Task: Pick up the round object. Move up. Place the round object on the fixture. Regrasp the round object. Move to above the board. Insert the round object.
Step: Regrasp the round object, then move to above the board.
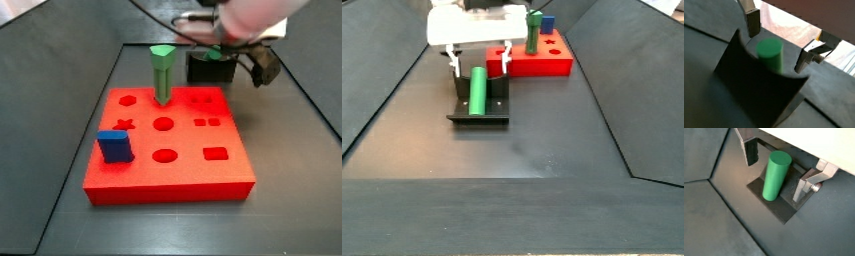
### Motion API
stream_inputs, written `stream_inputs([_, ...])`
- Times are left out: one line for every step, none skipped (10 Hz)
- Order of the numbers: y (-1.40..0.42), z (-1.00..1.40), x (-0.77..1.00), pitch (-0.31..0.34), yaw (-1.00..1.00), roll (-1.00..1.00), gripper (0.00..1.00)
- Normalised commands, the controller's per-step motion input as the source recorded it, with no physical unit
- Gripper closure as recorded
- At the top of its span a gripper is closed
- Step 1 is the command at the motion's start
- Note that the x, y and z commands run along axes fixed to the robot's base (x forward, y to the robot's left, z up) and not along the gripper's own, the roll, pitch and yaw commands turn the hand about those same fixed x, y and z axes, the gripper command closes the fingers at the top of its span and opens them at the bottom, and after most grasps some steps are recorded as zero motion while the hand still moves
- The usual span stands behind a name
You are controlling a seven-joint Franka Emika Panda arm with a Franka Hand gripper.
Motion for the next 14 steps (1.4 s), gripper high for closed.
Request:
stream_inputs([0.01, -0.47, 0.07, -0.042, 0.0, 0.07, 0.0])
stream_inputs([0.01, -0.28, 0.07, -0.039, 0.0, 0.07, 0.0])
stream_inputs([0.0, -0.2, 0.06, -0.024, 0.0, 0.06, 0.0])
stream_inputs([0.0, 0.0, 0.0, 0.0, 0.0, 0.0, 1.0])
stream_inputs([0.08, 1.0, 0.08, 0.177, 0.43, 0.25, 1.0])
stream_inputs([0.08, 1.0, 0.08, 0.173, 0.43, 0.24, 1.0])
stream_inputs([0.07, 1.0, 0.08, 0.107, 0.38, 0.16, 1.0])
stream_inputs([0.07, 1.0, 0.09, 0.035, 0.34, 0.11, 1.0])
stream_inputs([0.06, 1.0, 0.08, -0.056, 0.29, 0.05, 1.0])
stream_inputs([0.06, 1.0, 0.08, -0.105, 0.24, 0.03, 1.0])
stream_inputs([0.06, 1.0, 0.08, -0.122, 0.2, 0.02, 1.0])
stream_inputs([0.05, 1.0, 0.08, -0.133, 0.1, 0.01, 1.0])
stream_inputs([0.05, 1.0, 0.07, -0.132, 0.06, 0.0, 1.0])
stream_inputs([0.05, 1.0, 0.07, -0.11, 0.0, 0.0, 1.0])
